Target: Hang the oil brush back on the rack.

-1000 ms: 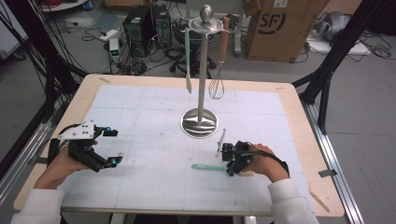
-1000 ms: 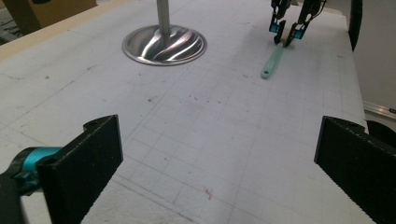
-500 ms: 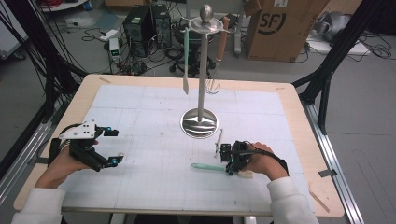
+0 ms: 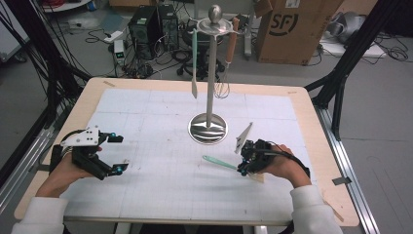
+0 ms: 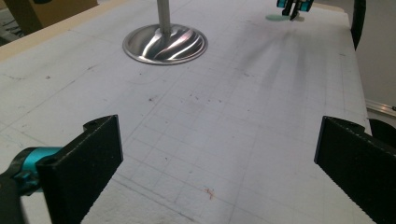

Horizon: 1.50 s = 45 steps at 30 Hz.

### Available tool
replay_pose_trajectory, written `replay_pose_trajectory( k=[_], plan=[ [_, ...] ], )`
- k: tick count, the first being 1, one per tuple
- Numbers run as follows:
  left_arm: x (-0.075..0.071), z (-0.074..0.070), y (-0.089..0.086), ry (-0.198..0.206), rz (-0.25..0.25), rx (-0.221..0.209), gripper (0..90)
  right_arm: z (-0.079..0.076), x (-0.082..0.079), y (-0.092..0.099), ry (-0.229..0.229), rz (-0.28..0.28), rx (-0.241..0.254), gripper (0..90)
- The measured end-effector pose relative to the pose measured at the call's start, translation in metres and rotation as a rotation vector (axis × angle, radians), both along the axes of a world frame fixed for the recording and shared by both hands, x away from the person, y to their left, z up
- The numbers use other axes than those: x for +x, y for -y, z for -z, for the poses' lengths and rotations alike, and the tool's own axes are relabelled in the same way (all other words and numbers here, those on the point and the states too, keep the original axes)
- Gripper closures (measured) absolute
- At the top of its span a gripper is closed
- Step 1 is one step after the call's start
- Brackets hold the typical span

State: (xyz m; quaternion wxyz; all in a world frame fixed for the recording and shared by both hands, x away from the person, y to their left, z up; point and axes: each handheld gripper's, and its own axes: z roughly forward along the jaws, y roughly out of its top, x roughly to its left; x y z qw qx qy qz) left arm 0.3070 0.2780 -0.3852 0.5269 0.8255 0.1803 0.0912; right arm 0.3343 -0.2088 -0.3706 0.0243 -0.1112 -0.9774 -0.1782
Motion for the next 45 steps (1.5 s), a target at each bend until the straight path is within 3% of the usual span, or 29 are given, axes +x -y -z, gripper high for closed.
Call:
replay_pose_trajectory(
  k=[11,23,30,39,45],
  plan=[
    [-0.001,-0.001,0.0,0.003,0.0,0.004,1.7,-0.031,0.001,0.031,0.02,0.06,0.189,82.4],
    [-0.002,0.0,0.0,0.002,-0.004,0.018,1.7,-0.069,0.0,0.055,0.075,0.117,0.281,82.4],
    [-0.002,0.0,0.0,0.004,-0.009,0.01,1.7,-0.094,0.005,0.066,0.091,0.149,0.38,82.4],
    [-0.003,0.0,-0.001,0.008,-0.006,0.014,1.7,-0.123,0.011,0.081,0.136,0.184,0.443,82.4],
    [-0.003,0.0,-0.001,0.006,-0.006,0.014,1.7,-0.141,0.016,0.089,0.138,0.205,0.473,82.4]
  ],
)
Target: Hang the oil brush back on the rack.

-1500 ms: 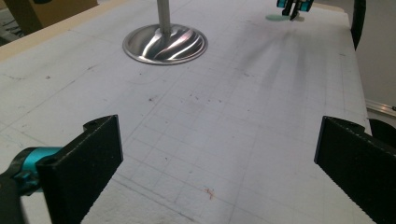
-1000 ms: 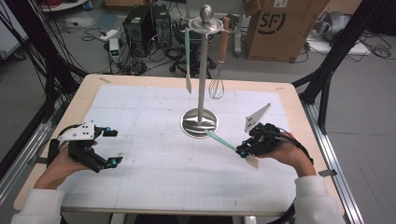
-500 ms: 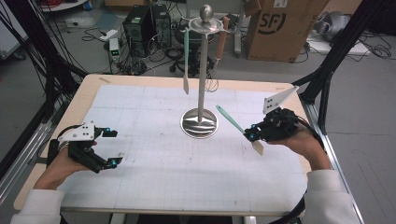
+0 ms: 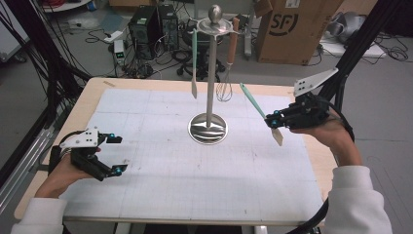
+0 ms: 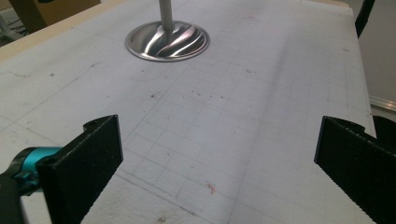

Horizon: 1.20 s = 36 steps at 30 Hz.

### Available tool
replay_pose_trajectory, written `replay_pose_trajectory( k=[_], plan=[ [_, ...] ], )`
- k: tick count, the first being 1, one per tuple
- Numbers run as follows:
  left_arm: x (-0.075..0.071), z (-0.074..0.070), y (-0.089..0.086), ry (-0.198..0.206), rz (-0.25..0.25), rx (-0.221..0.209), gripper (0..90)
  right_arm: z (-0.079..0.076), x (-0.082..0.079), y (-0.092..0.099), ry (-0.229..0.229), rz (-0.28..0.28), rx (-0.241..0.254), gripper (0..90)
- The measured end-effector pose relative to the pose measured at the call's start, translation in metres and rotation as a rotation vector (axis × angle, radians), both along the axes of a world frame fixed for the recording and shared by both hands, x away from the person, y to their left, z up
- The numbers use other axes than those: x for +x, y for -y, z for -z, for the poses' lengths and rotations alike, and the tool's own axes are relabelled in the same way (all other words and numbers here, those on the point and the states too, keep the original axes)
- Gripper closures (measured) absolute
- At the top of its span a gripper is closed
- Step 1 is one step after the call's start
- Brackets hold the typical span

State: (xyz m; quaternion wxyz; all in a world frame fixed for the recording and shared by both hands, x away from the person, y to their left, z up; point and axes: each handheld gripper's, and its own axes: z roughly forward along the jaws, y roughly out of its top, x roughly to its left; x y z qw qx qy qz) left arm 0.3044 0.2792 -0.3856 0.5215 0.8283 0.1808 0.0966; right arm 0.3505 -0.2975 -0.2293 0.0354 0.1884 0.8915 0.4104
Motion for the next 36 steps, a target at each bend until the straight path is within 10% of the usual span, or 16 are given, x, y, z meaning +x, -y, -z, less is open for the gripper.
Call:
replay_pose_trajectory(
  k=[18,36],
  plan=[
    [-0.001,0.0,-0.002,-0.002,0.0,-0.007,1.7,-0.048,0.025,0.004,0.039,0.036,0.063,82.3],
    [-0.004,-0.001,-0.003,0.0,0.012,-0.013,1.7,-0.06,0.048,-0.005,0.046,0.086,0.099,82.4]
  ],
)
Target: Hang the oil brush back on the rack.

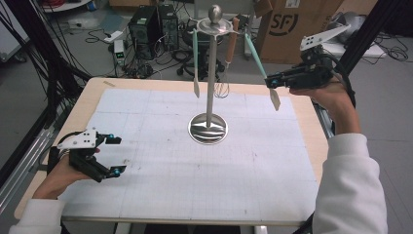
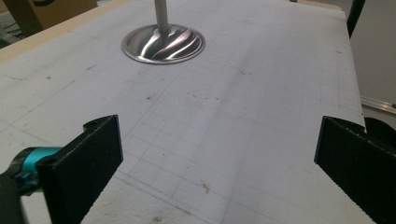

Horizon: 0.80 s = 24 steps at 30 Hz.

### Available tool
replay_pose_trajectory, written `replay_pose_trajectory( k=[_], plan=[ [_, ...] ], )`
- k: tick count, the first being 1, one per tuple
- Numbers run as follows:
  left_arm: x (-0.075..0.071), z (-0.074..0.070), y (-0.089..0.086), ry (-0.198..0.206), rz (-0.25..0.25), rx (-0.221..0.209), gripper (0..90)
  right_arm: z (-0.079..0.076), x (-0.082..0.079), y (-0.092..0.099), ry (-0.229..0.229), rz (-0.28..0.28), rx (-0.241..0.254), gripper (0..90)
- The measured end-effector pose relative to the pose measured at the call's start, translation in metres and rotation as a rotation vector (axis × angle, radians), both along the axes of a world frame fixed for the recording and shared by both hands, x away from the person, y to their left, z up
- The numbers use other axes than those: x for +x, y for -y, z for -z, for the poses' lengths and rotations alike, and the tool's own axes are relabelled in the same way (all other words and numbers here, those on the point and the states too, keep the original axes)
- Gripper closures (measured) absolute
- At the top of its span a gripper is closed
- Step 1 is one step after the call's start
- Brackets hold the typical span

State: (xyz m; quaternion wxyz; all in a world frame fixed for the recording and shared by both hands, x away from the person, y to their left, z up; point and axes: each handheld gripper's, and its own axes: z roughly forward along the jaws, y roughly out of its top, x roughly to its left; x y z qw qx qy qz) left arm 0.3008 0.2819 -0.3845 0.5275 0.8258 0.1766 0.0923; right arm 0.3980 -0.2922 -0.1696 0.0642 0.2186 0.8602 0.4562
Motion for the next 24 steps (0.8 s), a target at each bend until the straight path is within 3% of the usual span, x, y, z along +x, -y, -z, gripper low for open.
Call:
replay_pose_trajectory(
  k=[24],
  plan=[
    [0.0,0.0,-0.001,0.004,-0.005,-0.001,1.7,0.001,0.016,-0.012,-0.005,-0.017,-0.007,82.3]
  ],
)
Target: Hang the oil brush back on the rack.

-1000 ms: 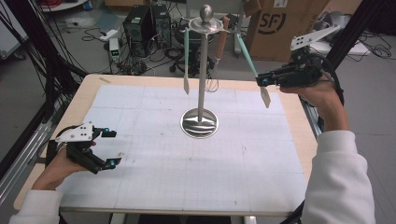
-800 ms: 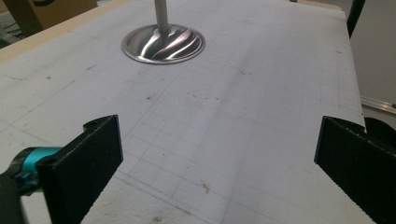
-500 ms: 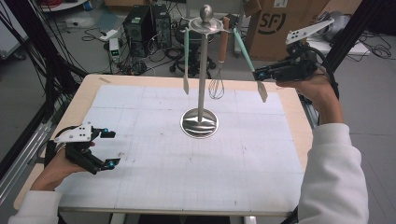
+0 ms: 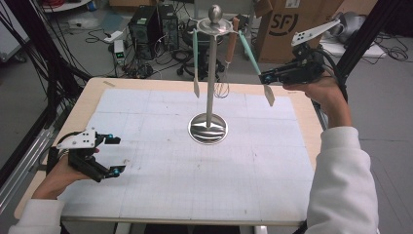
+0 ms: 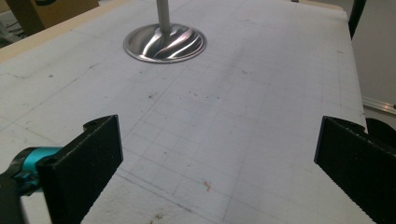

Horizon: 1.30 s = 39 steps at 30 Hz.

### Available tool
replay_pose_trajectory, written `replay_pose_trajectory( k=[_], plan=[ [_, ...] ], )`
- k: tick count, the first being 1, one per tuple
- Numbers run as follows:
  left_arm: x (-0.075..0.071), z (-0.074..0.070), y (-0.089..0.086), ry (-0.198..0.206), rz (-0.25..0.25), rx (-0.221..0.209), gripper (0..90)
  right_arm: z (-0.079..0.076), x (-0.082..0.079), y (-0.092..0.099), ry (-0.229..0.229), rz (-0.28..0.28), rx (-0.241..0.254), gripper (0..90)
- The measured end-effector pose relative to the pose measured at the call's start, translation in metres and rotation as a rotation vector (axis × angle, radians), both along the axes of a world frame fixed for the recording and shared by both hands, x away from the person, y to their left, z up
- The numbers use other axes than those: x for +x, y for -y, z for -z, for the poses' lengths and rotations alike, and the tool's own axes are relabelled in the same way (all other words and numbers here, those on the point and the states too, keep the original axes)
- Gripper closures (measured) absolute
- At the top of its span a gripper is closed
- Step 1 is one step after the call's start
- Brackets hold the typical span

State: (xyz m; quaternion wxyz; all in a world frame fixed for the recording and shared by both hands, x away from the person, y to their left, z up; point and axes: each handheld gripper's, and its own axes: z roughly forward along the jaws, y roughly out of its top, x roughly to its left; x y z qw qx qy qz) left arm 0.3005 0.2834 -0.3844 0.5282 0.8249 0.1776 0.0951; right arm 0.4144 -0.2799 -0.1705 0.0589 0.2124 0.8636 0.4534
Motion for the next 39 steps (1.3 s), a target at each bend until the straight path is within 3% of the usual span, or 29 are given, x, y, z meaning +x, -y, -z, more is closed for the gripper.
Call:
replay_pose_trajectory(
  k=[33,36,39],
  plan=[
    [0.001,0.0,-0.001,-0.003,0.002,-0.003,1.7,0.022,0.029,-0.05,-0.02,-0.02,-0.012,81.8],
    [0.001,0.001,-0.001,-0.005,0.001,-0.004,1.7,0.022,0.029,-0.051,-0.016,-0.012,-0.011,78.3],
    [0.002,0.001,-0.001,-0.005,0.002,-0.004,1.7,0.024,0.028,-0.051,-0.004,-0.006,0.002,65.1]
  ],
)
